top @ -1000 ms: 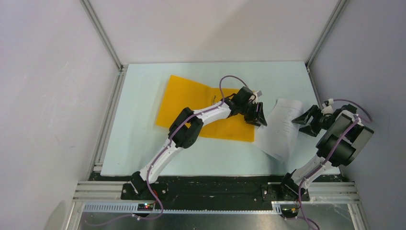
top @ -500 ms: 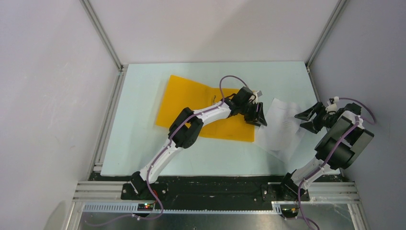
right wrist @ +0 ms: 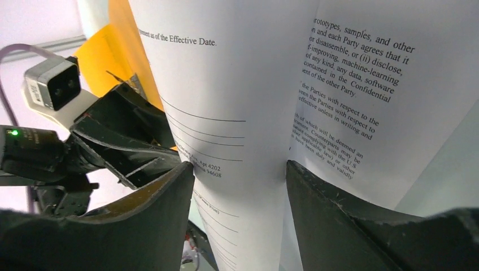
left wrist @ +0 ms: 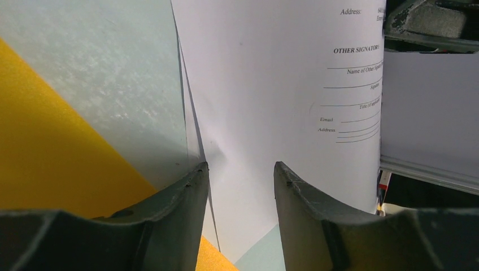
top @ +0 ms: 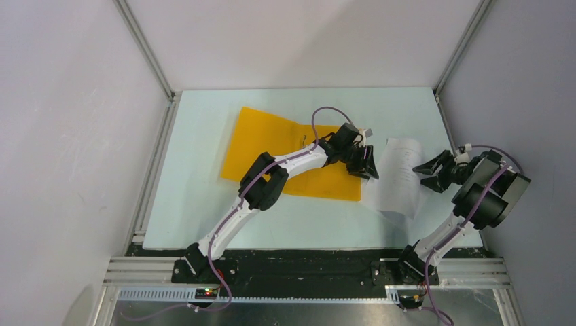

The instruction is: Put the files into the folder

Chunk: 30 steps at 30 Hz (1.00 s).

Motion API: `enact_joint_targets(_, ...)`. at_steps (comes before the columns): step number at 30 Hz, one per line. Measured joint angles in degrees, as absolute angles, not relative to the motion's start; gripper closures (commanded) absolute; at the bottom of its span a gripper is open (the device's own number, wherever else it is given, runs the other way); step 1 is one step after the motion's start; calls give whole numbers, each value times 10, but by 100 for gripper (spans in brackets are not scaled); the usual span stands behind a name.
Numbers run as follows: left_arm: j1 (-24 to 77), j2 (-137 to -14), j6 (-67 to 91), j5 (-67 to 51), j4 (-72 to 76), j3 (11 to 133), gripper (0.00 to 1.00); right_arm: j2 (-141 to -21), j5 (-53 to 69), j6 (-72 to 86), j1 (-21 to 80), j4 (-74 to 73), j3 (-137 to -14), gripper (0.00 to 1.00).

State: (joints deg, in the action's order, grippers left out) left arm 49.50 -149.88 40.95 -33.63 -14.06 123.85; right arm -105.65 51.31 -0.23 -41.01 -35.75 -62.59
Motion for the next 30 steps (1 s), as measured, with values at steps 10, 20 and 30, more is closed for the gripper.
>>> enact_joint_targets(10,495,-1498,405,-336,-140,1237,47,-1072,613,82,-408,-262,-585,25)
enact_joint_targets(20,495,-1497,399,-337,-138,1234,47,-1074,704,144,-356,-167,-554,23)
enact_joint_targets(30,492,-1496,394,-338,-135,1231,47,-1096,813,174,-336,-127,-553,22)
